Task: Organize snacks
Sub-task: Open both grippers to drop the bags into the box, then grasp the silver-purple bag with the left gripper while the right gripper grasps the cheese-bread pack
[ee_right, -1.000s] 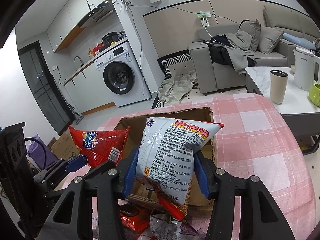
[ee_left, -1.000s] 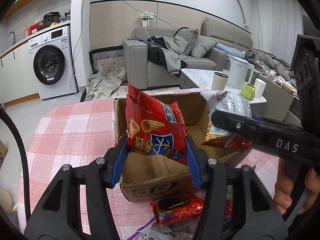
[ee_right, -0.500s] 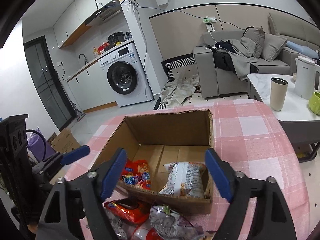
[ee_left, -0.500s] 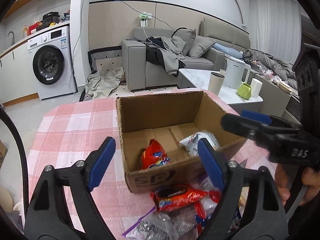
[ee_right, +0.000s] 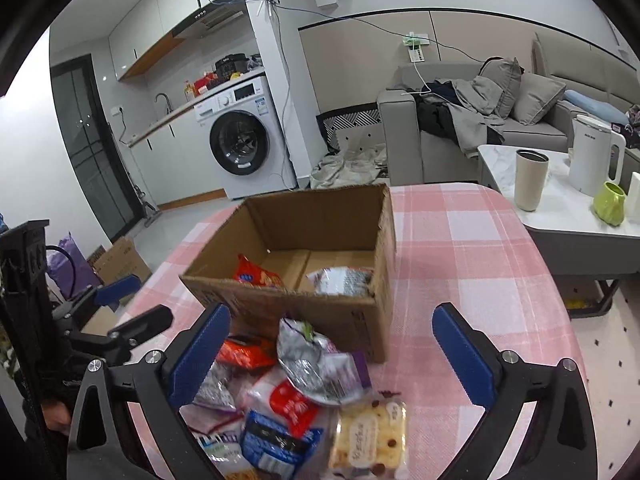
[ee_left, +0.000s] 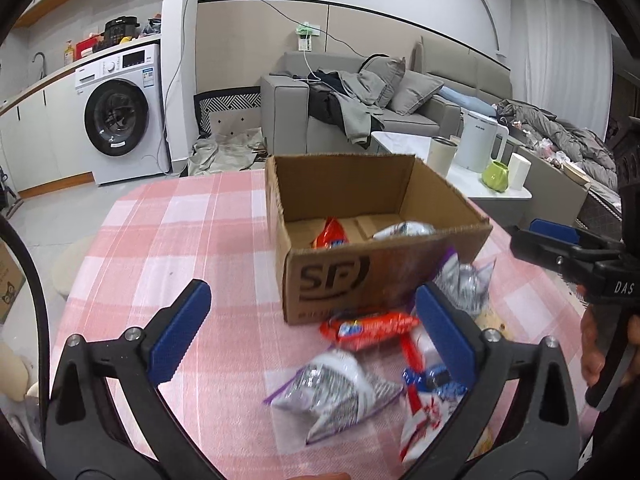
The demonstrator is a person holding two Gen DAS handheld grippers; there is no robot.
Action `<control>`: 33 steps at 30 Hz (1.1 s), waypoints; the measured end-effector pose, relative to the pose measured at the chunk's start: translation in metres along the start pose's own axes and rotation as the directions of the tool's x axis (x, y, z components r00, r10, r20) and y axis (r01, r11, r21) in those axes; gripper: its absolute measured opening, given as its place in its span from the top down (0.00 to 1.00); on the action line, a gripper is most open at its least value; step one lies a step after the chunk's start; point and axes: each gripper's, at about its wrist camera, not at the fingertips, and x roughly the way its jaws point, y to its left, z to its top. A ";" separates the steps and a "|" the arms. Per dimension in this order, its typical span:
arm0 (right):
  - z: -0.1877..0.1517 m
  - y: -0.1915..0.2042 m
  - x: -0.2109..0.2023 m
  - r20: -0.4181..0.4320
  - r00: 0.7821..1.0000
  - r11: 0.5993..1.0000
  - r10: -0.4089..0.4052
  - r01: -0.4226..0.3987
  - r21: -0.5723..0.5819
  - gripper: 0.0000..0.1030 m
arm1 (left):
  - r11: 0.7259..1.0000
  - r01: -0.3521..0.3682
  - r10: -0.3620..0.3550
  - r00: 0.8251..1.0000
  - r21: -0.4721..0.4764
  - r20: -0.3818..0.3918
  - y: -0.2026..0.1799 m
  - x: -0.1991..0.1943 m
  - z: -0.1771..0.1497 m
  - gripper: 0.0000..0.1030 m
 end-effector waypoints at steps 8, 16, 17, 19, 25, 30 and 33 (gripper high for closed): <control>-0.028 -0.013 -0.010 -0.048 0.998 1.000 -0.027 0.027 0.004 0.00 | 1.000 -0.001 0.001 1.000 0.005 -0.030 0.000 -0.009 -0.024 0.01; -0.049 -0.033 -0.006 -0.108 0.992 0.997 -0.071 0.072 0.009 0.00 | 1.000 -0.004 0.004 0.998 0.006 -0.055 0.001 -0.008 -0.034 0.01; -0.051 -0.035 -0.005 -0.115 0.991 0.997 -0.076 0.077 0.010 0.00 | 1.000 -0.007 0.007 0.998 0.007 -0.058 0.001 -0.008 -0.035 0.01; -0.051 -0.037 -0.003 -0.123 0.989 0.997 -0.078 0.080 0.008 0.00 | 1.000 -0.003 0.003 0.998 0.008 -0.064 0.001 -0.006 -0.035 0.01; -0.056 -0.039 0.003 -0.157 0.983 0.995 -0.097 0.096 -0.010 0.00 | 0.999 0.010 -0.007 0.995 0.030 -0.097 0.000 0.002 -0.040 0.01; -0.063 -0.042 0.011 -0.197 0.975 0.994 -0.105 0.102 -0.026 0.00 | 1.000 0.013 -0.010 0.993 0.027 -0.115 -0.001 0.010 -0.043 0.01; -0.066 -0.042 0.015 -0.214 0.971 0.994 -0.107 0.102 -0.032 0.00 | 0.999 0.016 -0.013 0.991 0.028 -0.134 -0.001 0.015 -0.045 0.01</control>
